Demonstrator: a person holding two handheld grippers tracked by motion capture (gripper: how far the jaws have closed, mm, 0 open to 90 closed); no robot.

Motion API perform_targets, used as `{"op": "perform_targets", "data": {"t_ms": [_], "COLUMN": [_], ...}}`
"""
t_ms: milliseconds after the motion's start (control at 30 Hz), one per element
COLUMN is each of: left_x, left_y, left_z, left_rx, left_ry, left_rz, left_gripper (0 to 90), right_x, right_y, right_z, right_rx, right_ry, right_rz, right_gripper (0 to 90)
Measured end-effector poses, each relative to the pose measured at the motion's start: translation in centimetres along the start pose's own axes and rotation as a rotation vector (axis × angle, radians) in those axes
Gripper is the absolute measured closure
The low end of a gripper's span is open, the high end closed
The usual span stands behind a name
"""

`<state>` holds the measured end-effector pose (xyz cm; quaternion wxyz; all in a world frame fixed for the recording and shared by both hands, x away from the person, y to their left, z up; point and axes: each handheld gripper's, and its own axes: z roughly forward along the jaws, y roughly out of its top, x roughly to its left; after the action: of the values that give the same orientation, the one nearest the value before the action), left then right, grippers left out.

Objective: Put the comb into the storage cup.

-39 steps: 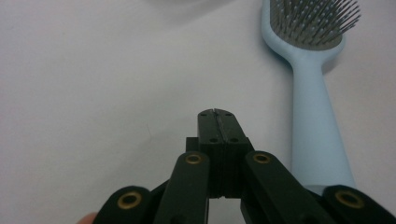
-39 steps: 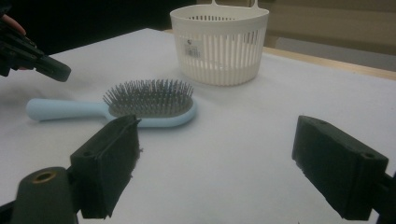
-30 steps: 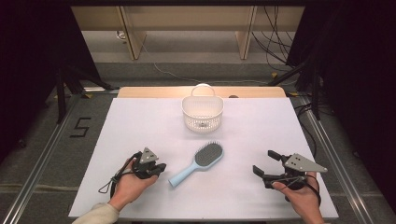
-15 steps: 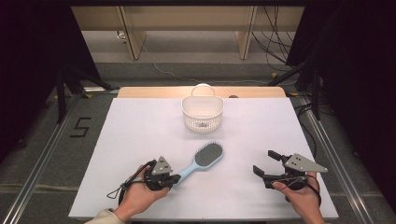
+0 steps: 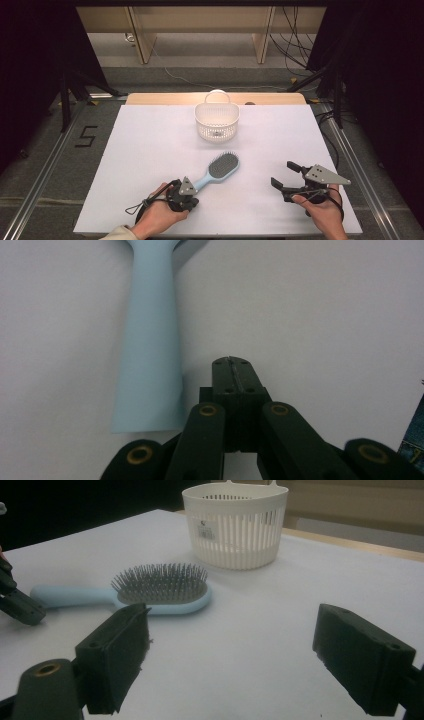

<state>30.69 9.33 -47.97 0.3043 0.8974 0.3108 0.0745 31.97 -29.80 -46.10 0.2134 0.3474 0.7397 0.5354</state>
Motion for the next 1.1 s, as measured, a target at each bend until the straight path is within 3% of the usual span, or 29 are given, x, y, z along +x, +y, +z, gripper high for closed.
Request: {"op": "perform_targets", "data": {"t_ms": [400,633,1100], "left_x": [0.9,1.7,2.6], "left_y": [0.3,0.3,0.3], "left_z": [0.0,-0.1,-0.2], "left_rx": [0.018,0.025,0.025], "left_ry": [0.027,0.071,0.093], "left_rz": [-0.024,-0.032,-0.044], "left_gripper": [89.8,89.8,89.7], "right_x": [0.0,0.0,0.0], "right_y": [0.0,0.0,0.0], "right_z": [0.0,0.0,0.0], "right_rx": [0.002,0.003,0.004], "right_ry": [0.002,0.004,0.004], "right_rz": [0.004,0.004,0.003], "right_gripper": [15.7,15.8,15.7]}}
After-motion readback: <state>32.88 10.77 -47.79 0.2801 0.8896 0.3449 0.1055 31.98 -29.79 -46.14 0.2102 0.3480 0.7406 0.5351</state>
